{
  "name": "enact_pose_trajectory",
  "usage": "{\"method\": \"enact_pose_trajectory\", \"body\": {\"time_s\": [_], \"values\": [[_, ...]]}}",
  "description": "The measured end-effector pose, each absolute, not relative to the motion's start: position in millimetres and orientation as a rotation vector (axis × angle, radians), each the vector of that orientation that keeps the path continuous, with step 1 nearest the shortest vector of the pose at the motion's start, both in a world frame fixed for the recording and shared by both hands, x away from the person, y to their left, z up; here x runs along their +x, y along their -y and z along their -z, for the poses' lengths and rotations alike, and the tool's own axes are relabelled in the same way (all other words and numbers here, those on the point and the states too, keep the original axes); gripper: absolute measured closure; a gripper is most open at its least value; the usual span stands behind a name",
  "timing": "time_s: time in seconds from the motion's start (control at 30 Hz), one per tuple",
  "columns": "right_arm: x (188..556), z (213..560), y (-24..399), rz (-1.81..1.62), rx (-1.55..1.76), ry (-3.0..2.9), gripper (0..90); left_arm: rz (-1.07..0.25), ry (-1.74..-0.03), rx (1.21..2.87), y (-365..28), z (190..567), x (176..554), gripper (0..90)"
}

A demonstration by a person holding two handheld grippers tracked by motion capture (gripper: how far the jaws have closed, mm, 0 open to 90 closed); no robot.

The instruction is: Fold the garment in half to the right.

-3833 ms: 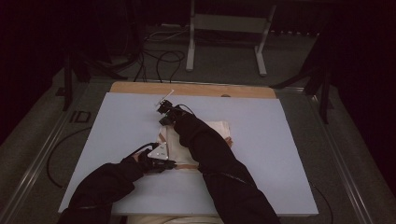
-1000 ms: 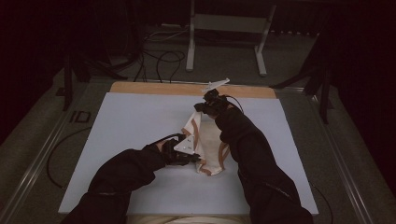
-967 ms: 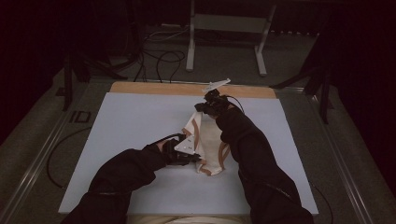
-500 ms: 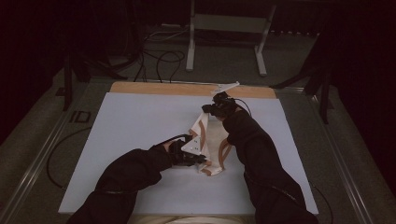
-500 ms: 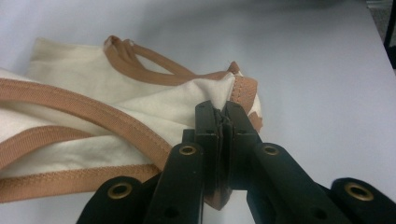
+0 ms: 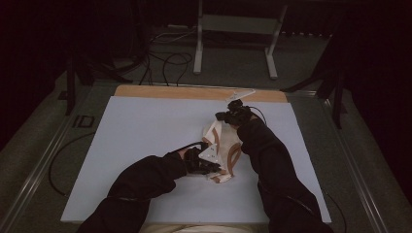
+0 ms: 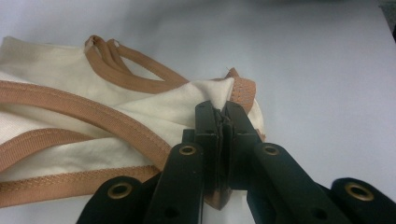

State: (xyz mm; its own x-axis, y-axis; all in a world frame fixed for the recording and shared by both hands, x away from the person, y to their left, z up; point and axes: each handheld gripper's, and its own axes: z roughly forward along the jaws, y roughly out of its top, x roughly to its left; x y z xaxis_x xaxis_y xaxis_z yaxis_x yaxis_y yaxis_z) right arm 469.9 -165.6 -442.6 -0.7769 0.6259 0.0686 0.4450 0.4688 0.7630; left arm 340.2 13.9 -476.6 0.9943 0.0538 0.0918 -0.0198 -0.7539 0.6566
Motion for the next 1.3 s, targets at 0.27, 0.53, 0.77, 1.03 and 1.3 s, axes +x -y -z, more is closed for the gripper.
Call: {"method": "enact_pose_trajectory", "body": {"time_s": [0.27, 0.53, 0.77, 1.03, 1.3], "values": [[470.7, 450.9, 173.6, -1.196, 0.945, -2.492, 87.4, -0.125, -0.042, 2.433, -4.4, 481.7, 341.3, 87.0], [471.1, 460.5, 186.4, -1.203, 0.975, -2.479, 87.3, -0.106, -0.039, 2.448, 2.9, 485.3, 342.3, 87.0], [470.7, 470.8, 195.3, -1.195, 1.004, -2.478, 87.2, -0.089, -0.035, 2.46, 5.9, 488.8, 343.3, 86.9], [471.9, 479.8, 201.2, -1.178, 1.021, -2.471, 87.2, -0.064, -0.046, 2.465, 10.8, 491.2, 346.2, 86.6], [474.8, 493.2, 205.7, -1.17, 1.055, -2.466, 87.1, -0.042, -0.071, 2.459, 14.8, 495.6, 348.2, 86.5]]}}
